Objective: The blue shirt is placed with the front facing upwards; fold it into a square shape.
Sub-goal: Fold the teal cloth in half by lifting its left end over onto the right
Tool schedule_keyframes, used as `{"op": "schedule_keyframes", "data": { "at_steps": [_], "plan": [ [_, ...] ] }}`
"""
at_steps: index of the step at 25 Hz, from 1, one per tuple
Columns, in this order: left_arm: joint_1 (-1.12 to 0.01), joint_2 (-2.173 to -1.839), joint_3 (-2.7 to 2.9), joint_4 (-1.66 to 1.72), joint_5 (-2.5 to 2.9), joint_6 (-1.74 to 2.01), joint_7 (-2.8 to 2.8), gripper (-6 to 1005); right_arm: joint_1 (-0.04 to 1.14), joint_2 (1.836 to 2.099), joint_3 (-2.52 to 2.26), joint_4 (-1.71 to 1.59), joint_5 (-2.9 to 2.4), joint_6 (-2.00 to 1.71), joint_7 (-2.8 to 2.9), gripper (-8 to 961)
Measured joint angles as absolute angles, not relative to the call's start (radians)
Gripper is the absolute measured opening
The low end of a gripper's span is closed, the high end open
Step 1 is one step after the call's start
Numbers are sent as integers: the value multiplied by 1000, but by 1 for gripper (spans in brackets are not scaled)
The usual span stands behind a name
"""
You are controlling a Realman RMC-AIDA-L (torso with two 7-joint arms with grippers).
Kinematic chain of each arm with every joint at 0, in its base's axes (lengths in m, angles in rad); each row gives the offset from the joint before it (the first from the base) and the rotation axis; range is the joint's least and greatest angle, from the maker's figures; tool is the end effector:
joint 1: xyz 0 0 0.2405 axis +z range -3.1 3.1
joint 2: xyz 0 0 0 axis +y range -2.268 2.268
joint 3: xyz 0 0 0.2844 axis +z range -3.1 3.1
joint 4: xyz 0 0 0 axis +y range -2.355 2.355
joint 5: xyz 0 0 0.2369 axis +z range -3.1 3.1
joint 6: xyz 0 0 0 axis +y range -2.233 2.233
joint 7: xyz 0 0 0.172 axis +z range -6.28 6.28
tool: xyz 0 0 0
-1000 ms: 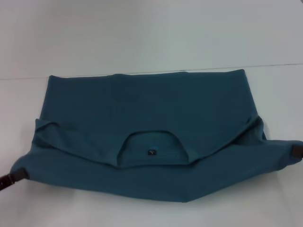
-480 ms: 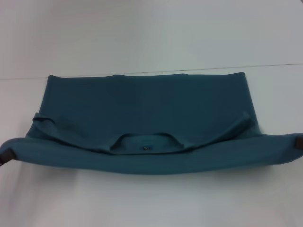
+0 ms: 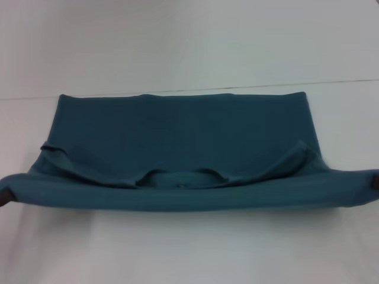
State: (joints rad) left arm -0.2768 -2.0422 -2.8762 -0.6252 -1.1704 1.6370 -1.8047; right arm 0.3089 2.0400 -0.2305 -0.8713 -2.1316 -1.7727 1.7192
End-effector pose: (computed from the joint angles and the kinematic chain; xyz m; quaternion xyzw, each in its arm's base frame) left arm -0.4014 0.2938 0.0404 -0.7194 -0.5307 -0.3887 0.2232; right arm 0.3884 0.2931 0.0773 -0.8169 0.4364 0.2922 0.2385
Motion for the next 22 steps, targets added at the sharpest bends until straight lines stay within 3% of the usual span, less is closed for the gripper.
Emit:
{"op": "schedule_keyframes", "data": {
  "at_steps": [22],
  "plan": [
    [-134, -2044, -2876, -606, -1249, 1758, -1726, 76, 238, 2051, -159, -873, -2087, -1913, 1693, 55]
  ]
}}
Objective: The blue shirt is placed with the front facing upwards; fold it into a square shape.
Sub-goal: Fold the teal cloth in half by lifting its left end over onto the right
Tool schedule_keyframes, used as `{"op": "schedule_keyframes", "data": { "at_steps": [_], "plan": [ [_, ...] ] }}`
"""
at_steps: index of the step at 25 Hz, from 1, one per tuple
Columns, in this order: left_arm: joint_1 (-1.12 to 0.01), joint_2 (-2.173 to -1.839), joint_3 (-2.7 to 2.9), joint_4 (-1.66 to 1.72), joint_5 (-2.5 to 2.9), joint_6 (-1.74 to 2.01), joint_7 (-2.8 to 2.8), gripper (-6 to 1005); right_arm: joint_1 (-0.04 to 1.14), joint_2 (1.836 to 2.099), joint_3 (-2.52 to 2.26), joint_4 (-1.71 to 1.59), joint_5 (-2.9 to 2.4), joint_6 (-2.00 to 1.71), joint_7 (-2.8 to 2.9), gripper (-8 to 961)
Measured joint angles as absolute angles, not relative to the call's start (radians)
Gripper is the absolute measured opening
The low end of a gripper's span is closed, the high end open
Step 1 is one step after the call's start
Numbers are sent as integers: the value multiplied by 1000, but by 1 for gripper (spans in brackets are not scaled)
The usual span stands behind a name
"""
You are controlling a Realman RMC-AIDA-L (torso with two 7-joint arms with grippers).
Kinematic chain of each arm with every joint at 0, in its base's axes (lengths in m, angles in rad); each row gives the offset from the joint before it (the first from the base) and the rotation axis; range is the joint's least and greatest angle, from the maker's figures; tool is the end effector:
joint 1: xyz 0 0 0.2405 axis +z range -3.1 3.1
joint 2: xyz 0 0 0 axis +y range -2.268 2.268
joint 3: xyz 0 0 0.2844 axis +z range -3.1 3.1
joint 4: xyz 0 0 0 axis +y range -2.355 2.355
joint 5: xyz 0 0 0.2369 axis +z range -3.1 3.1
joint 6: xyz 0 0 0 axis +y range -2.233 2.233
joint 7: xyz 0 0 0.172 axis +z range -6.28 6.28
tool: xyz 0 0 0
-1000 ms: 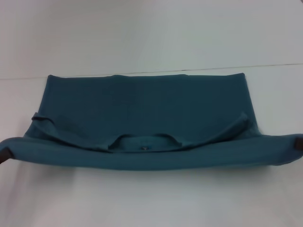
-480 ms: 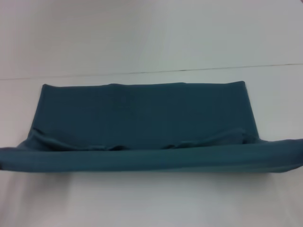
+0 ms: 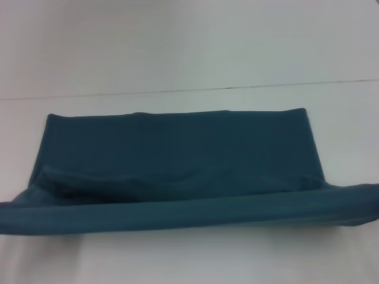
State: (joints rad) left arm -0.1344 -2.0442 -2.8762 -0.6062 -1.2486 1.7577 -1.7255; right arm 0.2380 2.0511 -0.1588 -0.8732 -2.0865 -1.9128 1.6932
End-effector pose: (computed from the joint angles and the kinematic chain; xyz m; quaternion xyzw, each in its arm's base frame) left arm -0.4157 0.2316 0.0452 -0.7053 -0.5218 -0.4213 0.2300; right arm 0.3892 0.2516 0.0832 -0.8047 0.4308 0.3404 0.2257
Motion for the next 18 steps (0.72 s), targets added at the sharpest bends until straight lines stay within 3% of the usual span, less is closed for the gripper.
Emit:
{"op": "schedule_keyframes", "data": {
  "at_steps": [18],
  "plan": [
    [-106, -2026, -2876, -604, -1278, 1810, -1720, 77, 222, 2056, -102, -880, -2081, -1965, 1699, 56]
  ]
}}
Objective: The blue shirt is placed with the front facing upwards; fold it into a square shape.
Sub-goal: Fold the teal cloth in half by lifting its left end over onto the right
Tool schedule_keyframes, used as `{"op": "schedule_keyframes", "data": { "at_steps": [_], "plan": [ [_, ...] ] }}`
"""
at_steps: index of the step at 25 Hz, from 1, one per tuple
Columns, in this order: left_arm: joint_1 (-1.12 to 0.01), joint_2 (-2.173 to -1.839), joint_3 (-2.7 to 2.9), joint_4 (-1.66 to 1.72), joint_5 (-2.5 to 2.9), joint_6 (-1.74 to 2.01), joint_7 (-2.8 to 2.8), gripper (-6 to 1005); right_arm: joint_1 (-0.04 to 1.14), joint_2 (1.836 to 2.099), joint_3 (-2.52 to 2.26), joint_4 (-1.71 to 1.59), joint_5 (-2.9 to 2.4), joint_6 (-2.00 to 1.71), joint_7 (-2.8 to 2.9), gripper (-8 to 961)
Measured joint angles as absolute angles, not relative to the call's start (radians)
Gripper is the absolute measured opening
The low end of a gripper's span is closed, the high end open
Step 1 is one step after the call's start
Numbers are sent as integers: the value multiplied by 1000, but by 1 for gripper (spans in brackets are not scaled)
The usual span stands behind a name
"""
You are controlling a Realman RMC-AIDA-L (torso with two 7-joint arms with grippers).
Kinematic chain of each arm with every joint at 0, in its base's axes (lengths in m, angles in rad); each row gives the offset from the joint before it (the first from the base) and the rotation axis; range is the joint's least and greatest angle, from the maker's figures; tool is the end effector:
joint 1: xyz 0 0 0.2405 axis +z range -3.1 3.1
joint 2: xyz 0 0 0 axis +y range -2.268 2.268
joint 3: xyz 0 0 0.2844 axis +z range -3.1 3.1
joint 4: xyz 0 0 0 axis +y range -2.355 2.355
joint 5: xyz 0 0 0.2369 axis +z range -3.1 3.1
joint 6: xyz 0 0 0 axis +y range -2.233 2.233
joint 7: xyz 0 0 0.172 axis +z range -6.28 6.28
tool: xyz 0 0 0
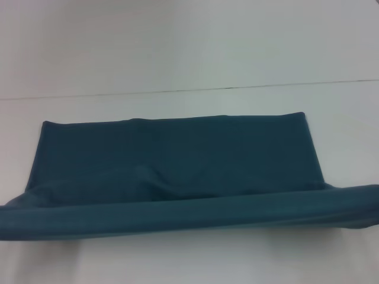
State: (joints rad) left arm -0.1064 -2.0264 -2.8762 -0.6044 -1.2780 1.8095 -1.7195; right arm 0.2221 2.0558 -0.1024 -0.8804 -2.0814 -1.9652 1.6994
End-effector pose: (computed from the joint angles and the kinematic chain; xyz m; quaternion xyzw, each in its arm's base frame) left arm -0.4162 0.2187 0.0568 -0.7063 -0.5111 -0.4330 0.2291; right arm 0.3895 0.2379 0.0892 -0.7939 0.4324 0.3612 0.2287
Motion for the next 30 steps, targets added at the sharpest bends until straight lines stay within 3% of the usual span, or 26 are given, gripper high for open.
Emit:
{"op": "schedule_keyframes", "data": {
  "at_steps": [16, 30],
  "plan": [
    [-97, -2026, -2876, -600, -1320, 1799, -1687, 76, 223, 2064, -71, -878, -2082, -1960, 1667, 55],
    [-243, -2036, -2858, -549, -1322, 1555, -1688, 78, 360, 2065, -139, -848, -2116, -1706, 1678, 56]
  ]
}}
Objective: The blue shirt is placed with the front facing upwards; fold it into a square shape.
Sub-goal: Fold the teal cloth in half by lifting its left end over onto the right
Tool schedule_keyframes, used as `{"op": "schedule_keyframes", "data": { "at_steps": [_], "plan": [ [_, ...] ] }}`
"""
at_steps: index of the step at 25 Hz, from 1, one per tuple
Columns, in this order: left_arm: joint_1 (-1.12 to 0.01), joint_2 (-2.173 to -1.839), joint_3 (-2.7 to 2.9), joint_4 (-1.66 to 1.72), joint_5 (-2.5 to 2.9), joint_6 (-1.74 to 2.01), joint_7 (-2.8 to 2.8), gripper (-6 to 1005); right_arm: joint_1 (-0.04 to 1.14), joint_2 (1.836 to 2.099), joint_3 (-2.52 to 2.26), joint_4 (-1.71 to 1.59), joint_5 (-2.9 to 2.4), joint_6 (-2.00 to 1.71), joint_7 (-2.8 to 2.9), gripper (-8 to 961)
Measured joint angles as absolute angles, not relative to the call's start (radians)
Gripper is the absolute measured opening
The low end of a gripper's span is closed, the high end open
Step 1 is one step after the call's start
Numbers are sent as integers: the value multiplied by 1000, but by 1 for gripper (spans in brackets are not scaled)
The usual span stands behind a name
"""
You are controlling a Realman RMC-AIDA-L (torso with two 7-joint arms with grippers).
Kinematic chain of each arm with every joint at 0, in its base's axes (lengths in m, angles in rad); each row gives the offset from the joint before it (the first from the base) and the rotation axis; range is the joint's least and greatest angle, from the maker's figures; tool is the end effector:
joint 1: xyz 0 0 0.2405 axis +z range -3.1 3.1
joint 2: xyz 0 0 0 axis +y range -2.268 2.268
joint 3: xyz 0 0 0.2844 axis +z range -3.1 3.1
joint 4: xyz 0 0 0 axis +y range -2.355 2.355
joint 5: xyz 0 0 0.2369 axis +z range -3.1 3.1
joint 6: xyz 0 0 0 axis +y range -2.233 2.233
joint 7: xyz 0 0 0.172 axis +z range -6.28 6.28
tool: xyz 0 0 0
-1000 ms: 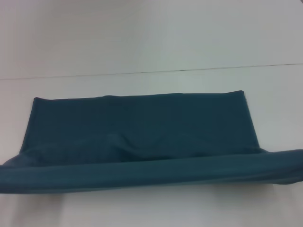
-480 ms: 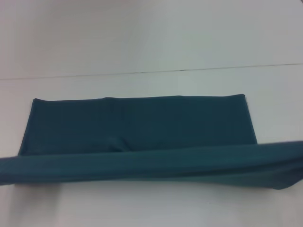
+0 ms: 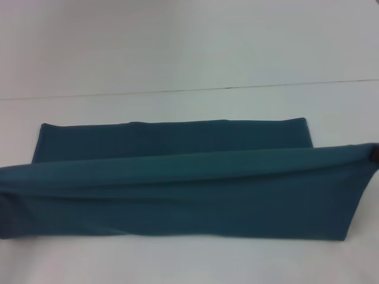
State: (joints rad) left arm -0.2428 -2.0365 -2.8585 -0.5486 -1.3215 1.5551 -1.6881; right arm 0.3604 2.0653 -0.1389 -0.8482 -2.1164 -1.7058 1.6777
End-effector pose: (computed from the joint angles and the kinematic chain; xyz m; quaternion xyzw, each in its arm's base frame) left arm -0.4156 0.2933 0.0456 -0.6924 -0.5101 -0.4213 0.2880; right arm 0.3853 0.3145 0.0780 -0.7968 0.4236 0.3242 0.2840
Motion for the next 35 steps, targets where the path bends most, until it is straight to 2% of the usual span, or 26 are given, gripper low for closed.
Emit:
{"op": "schedule_keyframes", "data": {
  "at_steps": [18, 24, 35],
  "plan": [
    [-284, -2046, -2865, -558, -1329, 1522, -1659, 112, 409, 2059, -147, -838, -2105, -1633, 1649, 55],
    [-330, -2044, -2875, -562, -1330, 1517, -1646, 123, 453, 2049, -150, -834, -2105, -1579, 1641, 55],
    [-420, -2045, -2865, -570, -1332, 1392, -1650, 144, 517, 2051, -159, -830, -2103, -1475, 1636, 55]
  ]
}}
